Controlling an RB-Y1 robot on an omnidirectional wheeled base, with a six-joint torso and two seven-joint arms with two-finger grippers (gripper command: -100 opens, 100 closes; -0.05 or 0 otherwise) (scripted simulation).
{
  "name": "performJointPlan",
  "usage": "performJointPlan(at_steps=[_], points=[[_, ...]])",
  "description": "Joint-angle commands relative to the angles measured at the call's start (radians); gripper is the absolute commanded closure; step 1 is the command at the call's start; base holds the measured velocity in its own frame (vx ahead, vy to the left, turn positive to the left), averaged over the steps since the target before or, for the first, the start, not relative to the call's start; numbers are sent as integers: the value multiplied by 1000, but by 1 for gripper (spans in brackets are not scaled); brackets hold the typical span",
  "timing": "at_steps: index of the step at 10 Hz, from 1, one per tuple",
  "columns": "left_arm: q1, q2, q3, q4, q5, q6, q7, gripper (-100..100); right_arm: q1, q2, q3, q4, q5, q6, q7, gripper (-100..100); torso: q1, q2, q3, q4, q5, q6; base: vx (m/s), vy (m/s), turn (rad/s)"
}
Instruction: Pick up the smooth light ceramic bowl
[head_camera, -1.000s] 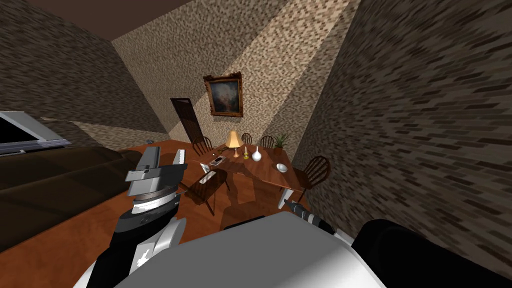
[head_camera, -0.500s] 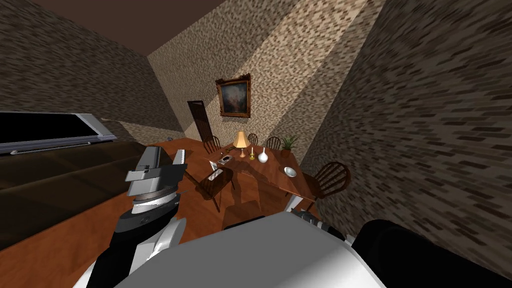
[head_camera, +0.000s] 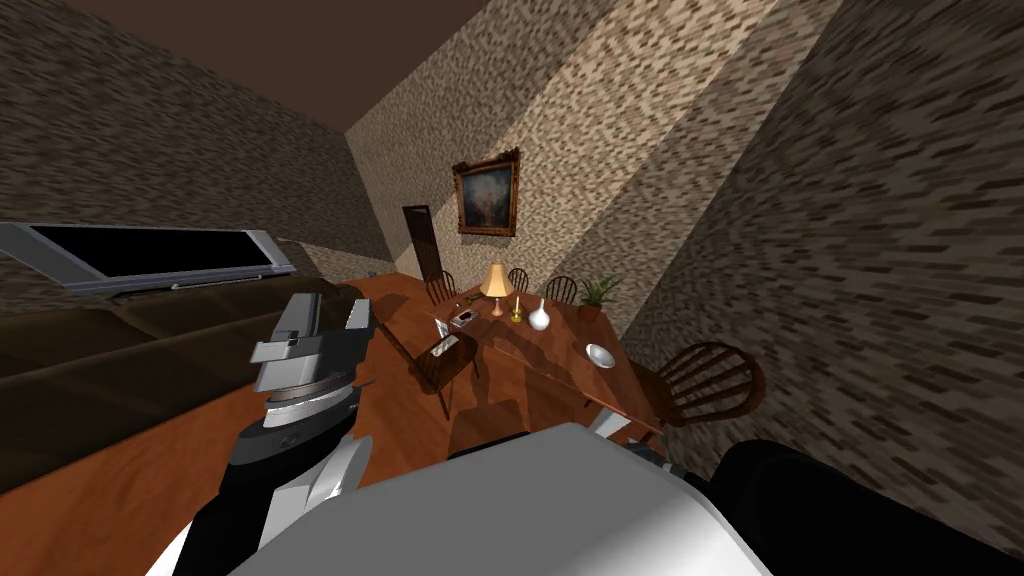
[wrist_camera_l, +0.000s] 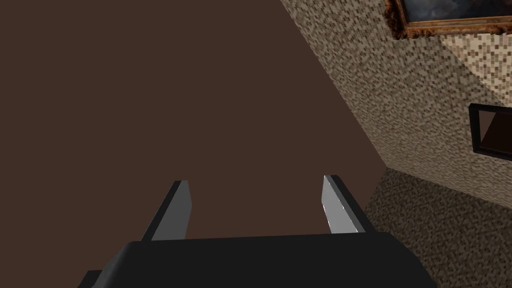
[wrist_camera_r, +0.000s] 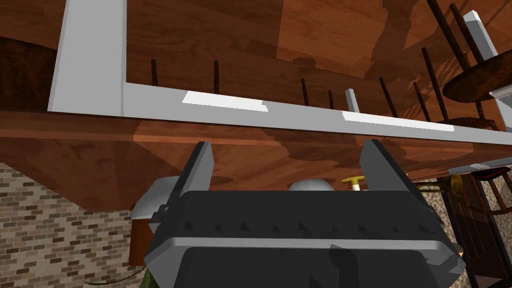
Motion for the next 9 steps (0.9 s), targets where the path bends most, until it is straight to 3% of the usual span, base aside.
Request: performJointPlan(at_steps=[1, 4, 6, 7, 9], points=[[0, 0, 0, 0, 0, 0, 0, 0, -13, -25, 25, 50, 40, 43, 21, -100, 0, 0, 0, 0, 0, 0, 108, 60, 351], [0, 0, 0, 0, 0, 0, 0, 0, -15, -63, 40, 160, 89, 77, 47, -100, -1, -1, -1, 0, 0, 0, 95, 22, 295], [0, 0, 0, 0, 0, 0, 0, 0, -15, -63, 40, 179, 89, 77, 47, -100, -1, -1, -1, 0, 0, 1, 55, 3, 14], [0, 0, 0, 0, 0, 0, 0, 0, -17, -80, 47, 225, 113, 94, 60, -100, -1, 2, 1, 0, 0, 2, 50, 17, 218], [0, 0, 0, 0, 0, 0, 0, 0, -21, -96, 54, 262, 137, 109, 73, -100, -1, 1, 1, 0, 0, 1, 67, 2, 180]])
